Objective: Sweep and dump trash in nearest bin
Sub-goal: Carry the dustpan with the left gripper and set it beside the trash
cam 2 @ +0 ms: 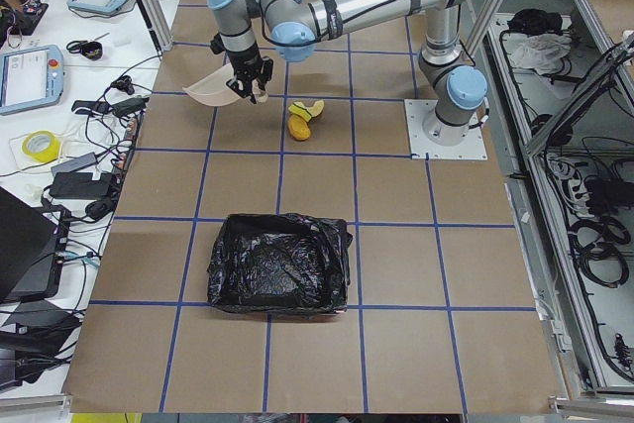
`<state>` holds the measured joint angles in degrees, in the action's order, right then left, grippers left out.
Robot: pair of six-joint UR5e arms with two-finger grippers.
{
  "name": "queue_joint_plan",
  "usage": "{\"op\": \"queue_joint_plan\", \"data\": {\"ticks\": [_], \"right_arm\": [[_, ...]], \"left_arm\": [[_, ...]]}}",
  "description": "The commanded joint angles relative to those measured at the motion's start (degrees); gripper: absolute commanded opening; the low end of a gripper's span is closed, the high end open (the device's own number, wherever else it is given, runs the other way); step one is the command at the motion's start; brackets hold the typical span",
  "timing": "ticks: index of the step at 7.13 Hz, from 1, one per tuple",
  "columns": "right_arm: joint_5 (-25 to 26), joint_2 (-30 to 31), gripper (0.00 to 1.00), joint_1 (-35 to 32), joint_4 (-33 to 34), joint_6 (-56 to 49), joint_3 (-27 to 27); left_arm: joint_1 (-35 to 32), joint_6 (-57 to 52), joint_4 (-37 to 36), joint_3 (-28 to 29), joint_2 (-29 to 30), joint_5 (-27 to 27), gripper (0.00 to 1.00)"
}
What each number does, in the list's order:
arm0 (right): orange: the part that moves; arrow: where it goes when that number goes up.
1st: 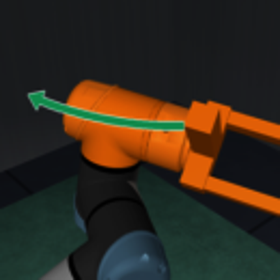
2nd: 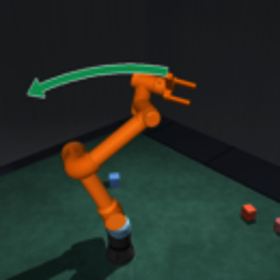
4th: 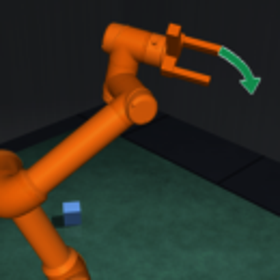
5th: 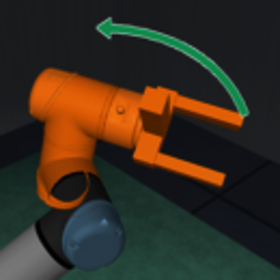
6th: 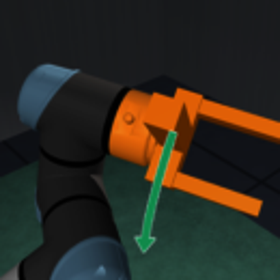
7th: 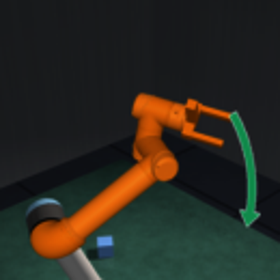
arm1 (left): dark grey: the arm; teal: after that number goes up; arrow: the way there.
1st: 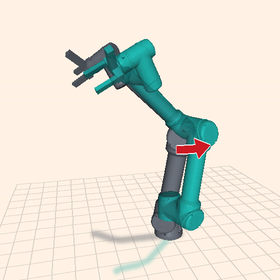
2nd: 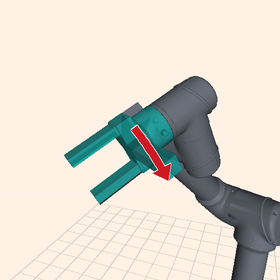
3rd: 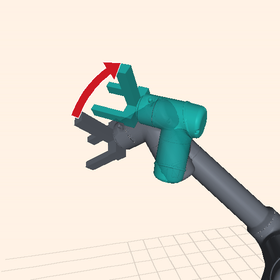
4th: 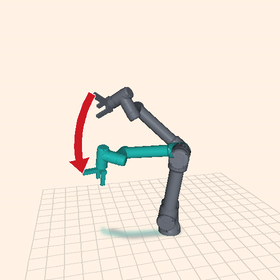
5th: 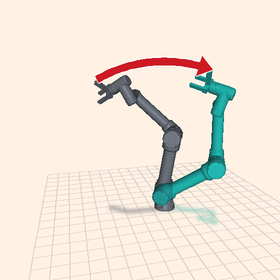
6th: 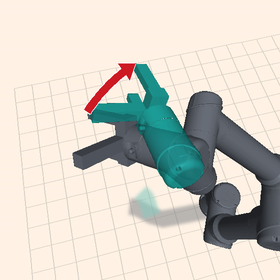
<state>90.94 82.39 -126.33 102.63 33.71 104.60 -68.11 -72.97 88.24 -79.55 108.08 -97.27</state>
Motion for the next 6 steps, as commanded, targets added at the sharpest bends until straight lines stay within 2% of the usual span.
{"op": "queue_joint_plan", "data": {"ticks": [1, 2, 4, 6], "right_arm": [[-0.15, -0.03, 0.00, 0.73, -0.41, 0.74, -1.41], [-2.68, -0.55, 0.00, 1.25, -0.67, 0.65, -3.77], [-4.72, -4.32, 0.00, 1.26, -7.23, 0.30, -11.84], [-6.48, -8.89, 0.00, 0.03, -7.45, 1.35, -15.99]], "left_arm": [[6.30, -20.89, -3.31, -1.91, -0.07, -4.92, 0.00], [8.24, -27.59, -6.73, -3.05, 0.37, -6.34, 0.00], [12.72, -39.03, -15.43, -6.73, 1.43, -6.53, 0.00], [13.35, -49.76, -22.02, -10.95, 2.04, -6.27, 0.00]]}}
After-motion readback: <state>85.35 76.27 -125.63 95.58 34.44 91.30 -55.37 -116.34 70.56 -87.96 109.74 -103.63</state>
